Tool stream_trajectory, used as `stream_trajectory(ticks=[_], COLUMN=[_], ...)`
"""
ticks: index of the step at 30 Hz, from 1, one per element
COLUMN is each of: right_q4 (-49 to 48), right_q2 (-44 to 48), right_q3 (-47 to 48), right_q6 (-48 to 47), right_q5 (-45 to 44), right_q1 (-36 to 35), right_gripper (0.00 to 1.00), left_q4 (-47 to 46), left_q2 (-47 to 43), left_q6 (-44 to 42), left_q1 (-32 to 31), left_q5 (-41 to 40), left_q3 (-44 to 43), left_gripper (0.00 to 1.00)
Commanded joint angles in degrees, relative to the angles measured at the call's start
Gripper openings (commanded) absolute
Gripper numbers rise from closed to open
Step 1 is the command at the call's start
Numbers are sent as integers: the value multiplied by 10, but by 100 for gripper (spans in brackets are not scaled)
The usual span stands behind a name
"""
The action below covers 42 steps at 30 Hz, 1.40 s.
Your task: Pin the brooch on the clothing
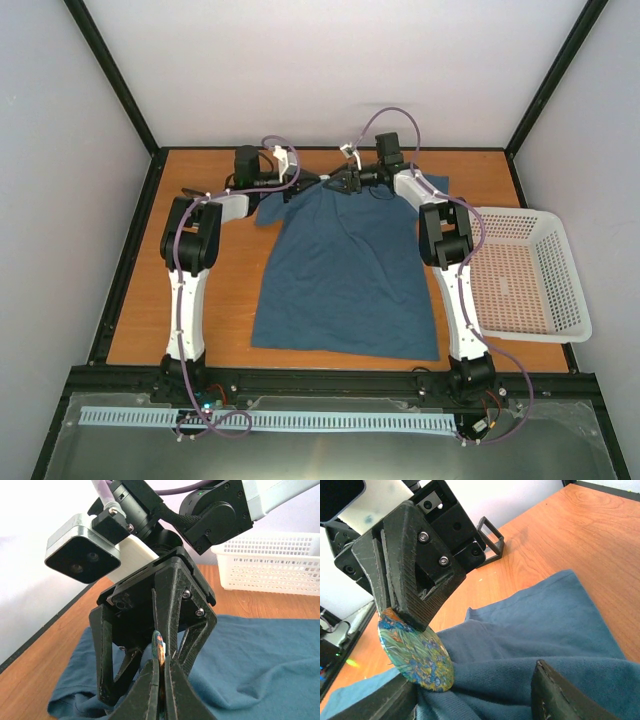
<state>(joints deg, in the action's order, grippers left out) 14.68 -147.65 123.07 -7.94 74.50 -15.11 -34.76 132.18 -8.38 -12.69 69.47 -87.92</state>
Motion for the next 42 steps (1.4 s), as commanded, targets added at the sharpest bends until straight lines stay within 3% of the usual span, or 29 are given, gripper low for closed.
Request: stream_trajectory(ticks=[1, 9, 14, 18, 20, 23, 30, 33, 35, 38, 42], right_q4=[-67, -91, -139, -128, -124, -161, -236, -259, -270, -227, -87], right_q2=[-1, -17, -26, -45, -52, -60, -76, -84, -91, -85, -41], right_q3=[35, 56, 64, 101, 114, 117, 130, 137, 144, 142, 102], right_q6=[56, 118, 211, 255, 268, 331, 458, 506, 529, 487, 291], right_q5=[3, 7, 13, 17, 21, 24, 13, 3, 1, -5, -35], right_q1=[6, 9, 10, 17, 27, 31, 42, 45, 46, 44, 45], right_gripper=[54, 56, 56, 57, 56, 56, 54, 54, 53, 53, 61], left_q4=[53, 43, 90, 104, 154, 220, 253, 238, 178, 166, 143], left_q2=[-7, -4, -20, -33, -33, -34, -46, -62, -80, -77, -58], left_q6=[-29, -26, -96, -127, -166, -220, -273, -298, -304, -270, -174], left_q1=[-40, -45, -62, -71, -77, -88, -95, -97, -99, -99, -90], left_q5=[76, 64, 9, -21, -37, -63, -83, -94, -101, -116, -135], left_q3=[-3, 0, 12, 21, 5, -14, -8, 21, 69, 62, 32], left_gripper=[1, 1, 1, 1, 1, 1, 1, 1, 1, 1, 1])
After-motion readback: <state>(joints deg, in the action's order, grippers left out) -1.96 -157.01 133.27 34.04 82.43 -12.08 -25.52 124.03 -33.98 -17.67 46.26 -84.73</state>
